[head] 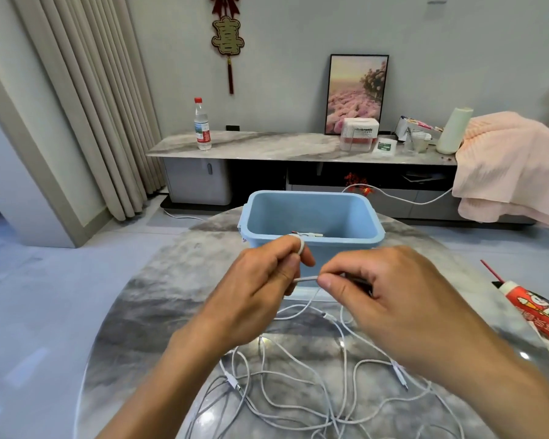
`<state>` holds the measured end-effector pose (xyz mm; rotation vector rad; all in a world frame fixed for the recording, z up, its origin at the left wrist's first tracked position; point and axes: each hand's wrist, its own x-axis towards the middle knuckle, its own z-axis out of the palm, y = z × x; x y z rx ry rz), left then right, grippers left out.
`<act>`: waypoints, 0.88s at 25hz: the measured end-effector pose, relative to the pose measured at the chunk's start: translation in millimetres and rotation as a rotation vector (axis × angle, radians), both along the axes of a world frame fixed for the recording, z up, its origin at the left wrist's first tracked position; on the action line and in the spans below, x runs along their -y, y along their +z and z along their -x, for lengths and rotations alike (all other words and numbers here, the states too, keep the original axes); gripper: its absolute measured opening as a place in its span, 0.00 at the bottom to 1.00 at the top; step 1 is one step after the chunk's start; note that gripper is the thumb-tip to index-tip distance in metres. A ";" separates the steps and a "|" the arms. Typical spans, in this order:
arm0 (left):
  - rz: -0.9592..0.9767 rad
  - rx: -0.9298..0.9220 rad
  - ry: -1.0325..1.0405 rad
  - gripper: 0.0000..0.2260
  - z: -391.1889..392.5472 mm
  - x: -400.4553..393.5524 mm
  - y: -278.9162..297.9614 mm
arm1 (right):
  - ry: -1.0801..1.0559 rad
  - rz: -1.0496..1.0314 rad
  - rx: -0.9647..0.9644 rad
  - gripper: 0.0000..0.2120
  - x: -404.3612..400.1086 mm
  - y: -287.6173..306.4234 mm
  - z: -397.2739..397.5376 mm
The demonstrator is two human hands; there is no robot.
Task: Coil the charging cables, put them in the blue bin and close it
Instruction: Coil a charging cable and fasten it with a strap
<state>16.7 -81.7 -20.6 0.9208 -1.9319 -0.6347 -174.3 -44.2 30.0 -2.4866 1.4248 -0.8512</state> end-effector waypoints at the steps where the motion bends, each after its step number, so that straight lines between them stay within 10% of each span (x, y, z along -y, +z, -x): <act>1: -0.038 -0.019 -0.053 0.09 1.0 -2.3 0.9 | 0.014 0.057 0.000 0.12 0.4 2.3 4.2; 11: -0.761 -0.547 -0.494 0.10 4.9 -14.8 12.3 | 0.171 0.017 0.626 0.15 34.9 -70.4 -6.5; 16: -0.582 -1.110 -0.378 0.10 0.1 -3.4 12.1 | 0.051 -0.331 0.612 0.09 8.1 -90.2 -48.2; 22: -0.062 -0.200 0.006 0.09 -0.8 3.4 -7.0 | 0.045 -0.168 0.123 0.14 -6.2 -23.5 -31.3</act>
